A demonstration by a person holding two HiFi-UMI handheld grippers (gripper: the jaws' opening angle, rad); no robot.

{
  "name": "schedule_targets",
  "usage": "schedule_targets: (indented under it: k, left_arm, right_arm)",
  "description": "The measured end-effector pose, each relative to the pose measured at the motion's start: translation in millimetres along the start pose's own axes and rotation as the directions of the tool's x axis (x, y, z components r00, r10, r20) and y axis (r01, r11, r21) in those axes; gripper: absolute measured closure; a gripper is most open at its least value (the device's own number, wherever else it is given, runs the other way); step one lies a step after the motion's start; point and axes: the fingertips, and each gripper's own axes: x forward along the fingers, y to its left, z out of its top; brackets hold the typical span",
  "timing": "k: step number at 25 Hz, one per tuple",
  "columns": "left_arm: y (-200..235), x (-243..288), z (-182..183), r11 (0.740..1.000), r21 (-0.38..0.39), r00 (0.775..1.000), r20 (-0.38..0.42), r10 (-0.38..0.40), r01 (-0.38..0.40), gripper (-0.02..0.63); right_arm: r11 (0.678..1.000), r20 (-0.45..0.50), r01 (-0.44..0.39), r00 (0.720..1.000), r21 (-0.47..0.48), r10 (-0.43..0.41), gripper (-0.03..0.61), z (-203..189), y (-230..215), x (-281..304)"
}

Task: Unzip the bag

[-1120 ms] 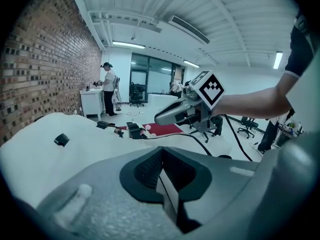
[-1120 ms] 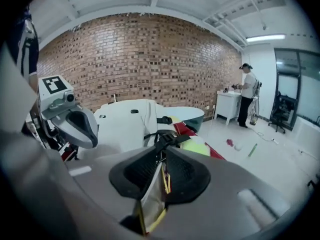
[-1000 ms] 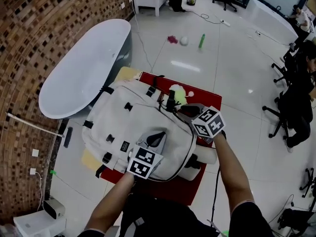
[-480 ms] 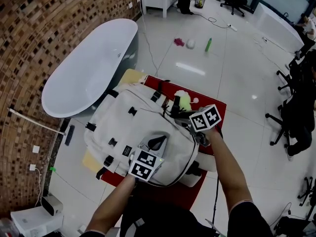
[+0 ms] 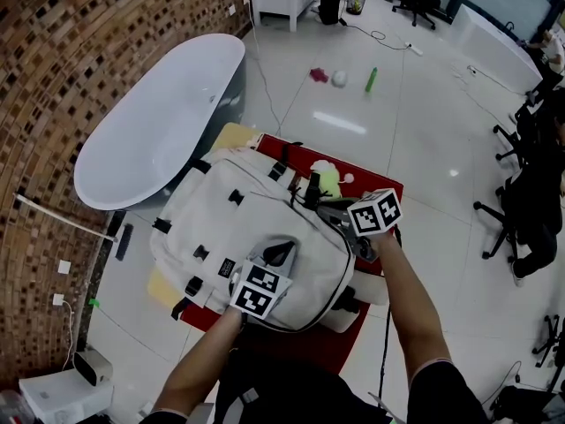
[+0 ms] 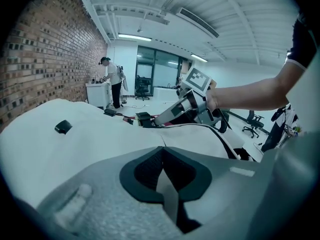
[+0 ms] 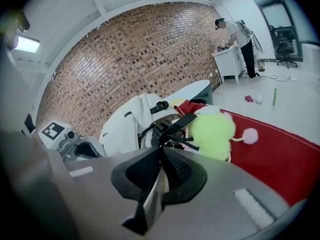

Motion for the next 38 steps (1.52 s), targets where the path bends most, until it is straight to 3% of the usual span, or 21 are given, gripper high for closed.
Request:
schedule_targets:
  k: [4,16,33,38]
  left_arm:
    - [0.6,-0.4,-5.6,1.000,0.008,1.000,-0.017,0.004,-0.004,0.609]
    - [5.2,2.4,-15.5,0.999,0.029,0.999,-0.046,0.015,-0.013,0.609]
    - [0.4,5.9,-17.9,0.996,0.088,0.998,-0.065,-0.025,0.030,0.609]
    - [-5.7,8.8,-16.1,0.990,0.125,0.996,-0.071,-0.050,0.058,0.609]
  right_arm:
    - [0.997,0.055,-0.036,0.998,0.068,0.032,0.549,2.1,-2.3,-12.6]
    - [0.999,0.086,0.012,0.996,0.036,-0.015,0.557,-16.0,19.7,-45.7]
    - [0.984,0.063,0.167,0.983,0.055,-0.170,0.575,-78.1,47.4,-102.7]
    - [0.970,0.122,0.219,0.965,0.106,-0.231,0.573,-100.2,49.1,-135.1]
